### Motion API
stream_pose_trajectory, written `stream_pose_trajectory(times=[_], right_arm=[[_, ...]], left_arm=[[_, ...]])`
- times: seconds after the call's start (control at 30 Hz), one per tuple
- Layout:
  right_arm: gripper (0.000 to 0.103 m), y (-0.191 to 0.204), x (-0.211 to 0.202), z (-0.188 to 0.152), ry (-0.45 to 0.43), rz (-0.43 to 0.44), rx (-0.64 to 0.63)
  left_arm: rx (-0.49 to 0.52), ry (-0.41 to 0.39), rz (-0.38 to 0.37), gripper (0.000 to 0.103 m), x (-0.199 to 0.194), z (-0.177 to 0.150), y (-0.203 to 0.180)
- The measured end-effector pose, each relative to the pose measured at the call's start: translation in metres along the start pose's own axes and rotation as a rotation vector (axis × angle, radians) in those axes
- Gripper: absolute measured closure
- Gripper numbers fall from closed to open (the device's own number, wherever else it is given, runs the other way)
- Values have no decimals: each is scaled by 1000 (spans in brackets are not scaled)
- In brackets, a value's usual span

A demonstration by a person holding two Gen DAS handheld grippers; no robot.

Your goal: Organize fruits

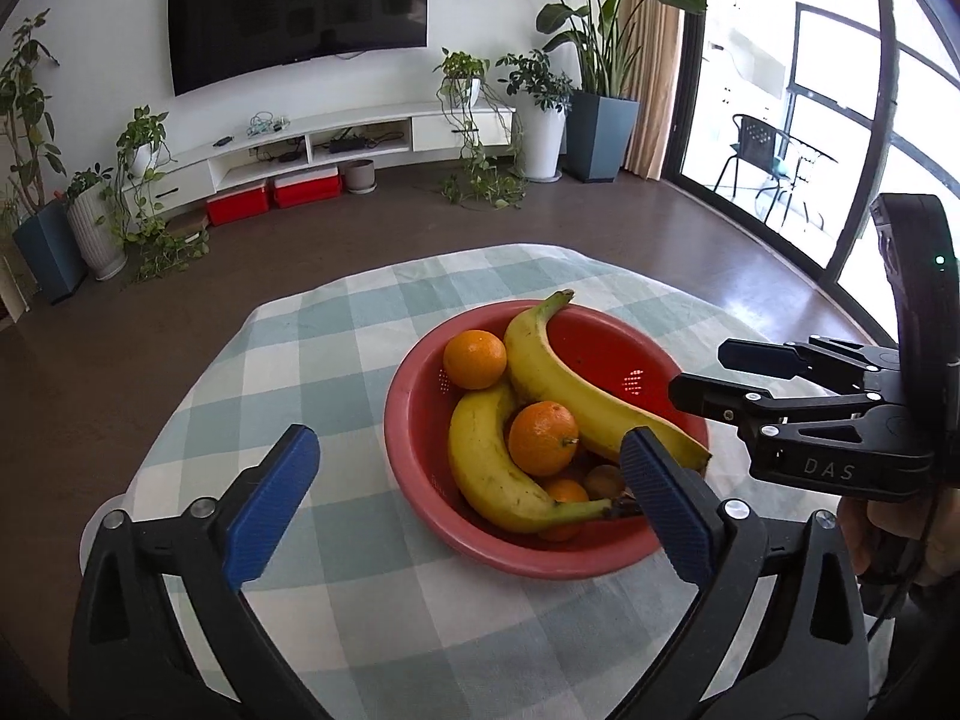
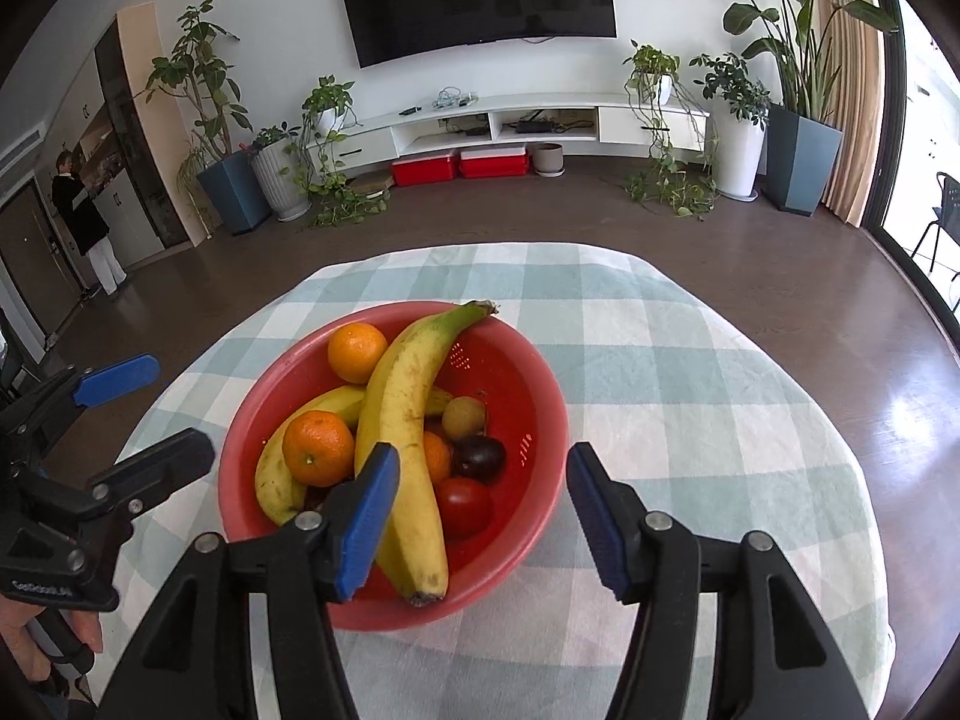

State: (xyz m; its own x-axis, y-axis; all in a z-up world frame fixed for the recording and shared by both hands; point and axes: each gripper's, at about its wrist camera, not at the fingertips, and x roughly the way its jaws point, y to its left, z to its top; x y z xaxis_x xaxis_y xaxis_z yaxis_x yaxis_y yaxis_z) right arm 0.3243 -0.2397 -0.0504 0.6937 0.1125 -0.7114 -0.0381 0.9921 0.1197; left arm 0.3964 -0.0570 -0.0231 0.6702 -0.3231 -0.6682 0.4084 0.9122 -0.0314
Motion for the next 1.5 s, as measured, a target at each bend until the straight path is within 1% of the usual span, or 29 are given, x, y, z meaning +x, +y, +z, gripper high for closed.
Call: stream_pose_trajectory(times=[0.1, 0.13, 0.2, 0.27, 0.3, 0.37, 0.4, 0.43, 0.47, 0.5, 0.57, 0.6, 0.63, 0.7, 0.83, 0.9, 1.0, 1.07, 1.13, 1.17, 1.2, 1.3, 1.4, 1.5], right_arm=[[24, -3, -28, -18, -40, 0, 18], [22, -2, -36, -26, -52, -6, 22], [17, -2, -58, -43, -85, -2, 27], [15, 3, -80, -62, -129, -10, 14], [15, 6, -91, -70, -155, -21, 0], [14, 14, -116, -83, -219, -30, -32], [13, 17, -130, -88, -260, -41, -47], [11, 19, -144, -93, -307, -58, -55], [6, 21, -159, -97, -357, -67, -57], [1, 22, -175, -101, -411, -68, -53], [0, 25, -203, -106, -499, -66, -44], [0, 27, -215, -108, -529, -65, -47], [0, 29, -226, -107, -553, -68, -49], [0, 34, -248, -110, -610, -71, -53], [0, 45, -285, -118, -724, -94, -72], [0, 49, -293, -121, -727, -86, -85], [0, 55, -293, -127, -665, -70, -96], [0, 59, -292, -136, -630, -85, -105], [0, 61, -290, -144, -611, -92, -106], [0, 62, -288, -147, -595, -98, -100], [0, 62, -286, -148, -573, -96, -94], [0, 58, -277, -156, -527, -101, -72], [0, 54, -268, -164, -473, -117, -52], [0, 50, -259, -170, -412, -142, -26]], left_arm=[[10, -68, 7, 0, -37, -13, -12], [8, -90, 14, 0, -49, -18, -16], [13, -110, 55, 0, -71, -29, -25], [23, -137, 93, 0, -95, -40, -37], [24, -158, 83, 0, -108, -47, -42], [14, -189, 25, 0, -135, -59, -54], [8, -208, 14, 0, -148, -65, -60], [5, -235, 23, 0, -163, -71, -67], [4, -272, 44, 0, -178, -78, -74], [3, -310, 81, 0, -193, -84, -81], [-17, -370, 186, 0, -222, -94, -93], [-33, -384, 225, 0, -233, -97, -97], [-47, -384, 249, 0, -242, -100, -101], [-50, -390, 265, 0, -257, -102, -105], [-57, -428, 271, 0, -289, -112, -111], [-60, -425, 285, 0, -296, -116, -113], [-73, -382, 291, 0, -297, -118, -113], [-74, -360, 283, 0, -299, -124, -116], [-66, -339, 300, 0, -297, -128, -120], [-69, -314, 314, 0, -295, -130, -121], [-80, -293, 313, 0, -291, -132, -122], [-116, -267, 278, 0, -284, -141, -122], [-126, -230, 271, 0, -271, -148, -124], [-158, -183, 253, 0, -260, -157, -123]])
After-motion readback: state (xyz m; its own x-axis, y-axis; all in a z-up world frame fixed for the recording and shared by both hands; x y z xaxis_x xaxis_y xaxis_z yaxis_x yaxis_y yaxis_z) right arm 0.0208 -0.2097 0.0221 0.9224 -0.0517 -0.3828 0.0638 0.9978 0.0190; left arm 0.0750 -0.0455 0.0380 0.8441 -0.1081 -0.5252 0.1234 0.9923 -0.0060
